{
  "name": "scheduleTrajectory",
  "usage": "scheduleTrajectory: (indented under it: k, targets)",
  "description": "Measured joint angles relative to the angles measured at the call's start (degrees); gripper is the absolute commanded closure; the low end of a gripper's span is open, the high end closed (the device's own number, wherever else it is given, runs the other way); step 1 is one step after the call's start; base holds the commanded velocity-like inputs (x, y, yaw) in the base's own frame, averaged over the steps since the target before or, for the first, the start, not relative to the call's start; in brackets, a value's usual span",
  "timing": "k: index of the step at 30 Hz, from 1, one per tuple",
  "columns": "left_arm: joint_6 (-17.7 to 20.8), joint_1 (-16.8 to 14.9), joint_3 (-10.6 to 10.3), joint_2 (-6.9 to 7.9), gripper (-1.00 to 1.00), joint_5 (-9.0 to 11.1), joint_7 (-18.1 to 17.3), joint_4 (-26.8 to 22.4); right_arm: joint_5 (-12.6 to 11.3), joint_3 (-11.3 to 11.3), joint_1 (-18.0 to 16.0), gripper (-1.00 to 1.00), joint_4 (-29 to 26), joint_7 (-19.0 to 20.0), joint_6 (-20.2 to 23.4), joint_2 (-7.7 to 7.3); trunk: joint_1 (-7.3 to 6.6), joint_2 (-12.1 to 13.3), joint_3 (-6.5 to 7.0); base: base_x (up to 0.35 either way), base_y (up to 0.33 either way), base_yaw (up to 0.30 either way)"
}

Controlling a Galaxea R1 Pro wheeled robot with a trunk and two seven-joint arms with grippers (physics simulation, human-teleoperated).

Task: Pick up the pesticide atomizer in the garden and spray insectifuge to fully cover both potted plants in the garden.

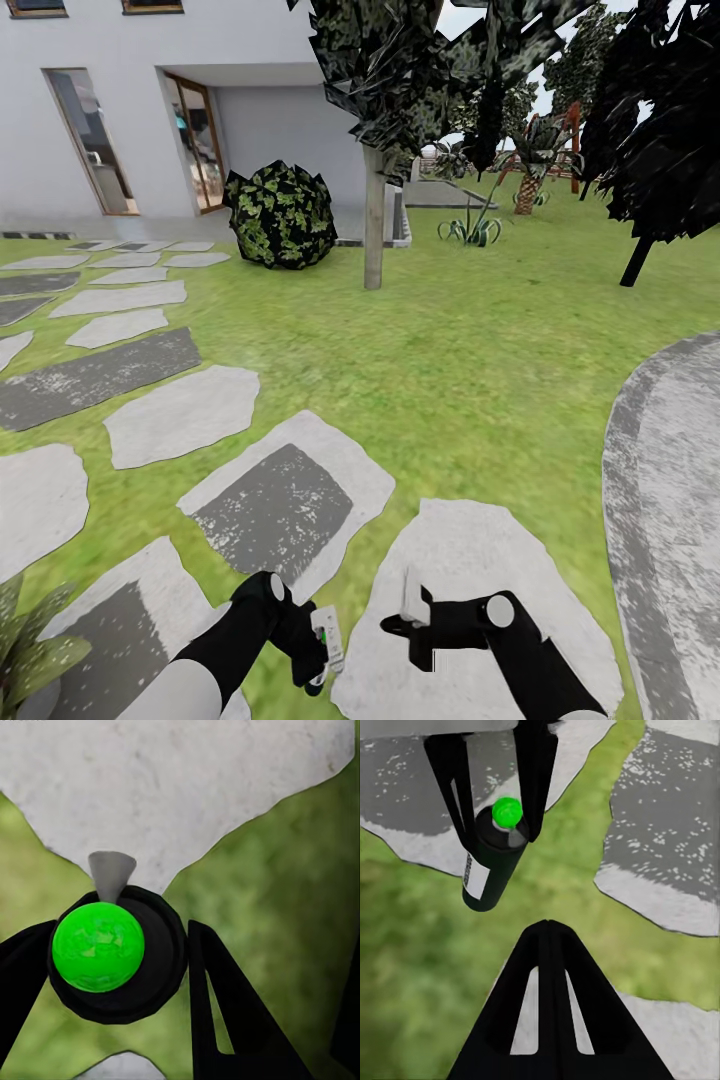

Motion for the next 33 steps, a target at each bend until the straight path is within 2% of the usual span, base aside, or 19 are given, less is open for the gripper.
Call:
scheduleTrajectory:
  k: [8,19,21,23,24,27,30,33]
  targets:
    - [0.0,0.0,0.1,-0.23,1.0,0.0,0.0,-0.1,0.0,0.0,0.0,1.0,-0.4,0.0,0.1,1.48,0.0,0.0,0.0,0.0,0.0,0.0]
    - [-0.9,0.0,0.2,-0.89,1.0,1.0,-0.9,0.0,0.3,0.0,0.0,1.0,-0.3,-0.1,0.0,1.62,0.0,0.0,0.0,0.0,0.0,0.0]
    - [-1.1,0.0,0.2,-0.92,1.0,2.4,-1.0,0.0,0.4,0.0,0.0,1.0,-0.2,-0.1,0.0,1.57,0.0,0.0,0.0,0.0,0.0,0.0]
    - [-2.3,0.0,0.2,-0.92,1.0,5.0,-1.0,0.1,0.5,0.0,0.0,1.0,-0.2,-0.1,0.0,1.54,0.0,0.0,0.0,0.0,0.0,0.0]
    - [-3.0,0.0,0.1,-0.94,1.0,5.6,-1.0,0.7,0.6,0.0,0.0,1.0,-0.2,-0.1,0.0,1.54,0.0,0.0,0.0,0.0,0.0,0.0]
    - [-4.1,0.0,0.1,-1.04,1.0,6.3,-0.9,3.8,0.9,0.0,0.0,1.0,0.0,-0.2,0.0,1.48,0.0,0.0,0.0,0.0,0.0,0.0]
    - [-4.5,0.0,0.1,-1.53,1.0,7.1,-0.9,3.9,0.9,0.0,0.0,1.0,0.0,-0.2,0.1,1.48,0.0,0.0,0.0,0.0,0.0,0.0]
    - [-6.8,0.0,0.1,-1.93,1.0,8.2,-0.8,4.0,1.0,0.0,0.0,1.0,0.0,-0.3,0.1,1.51,0.0,0.0,0.0,0.0,0.0,0.0]
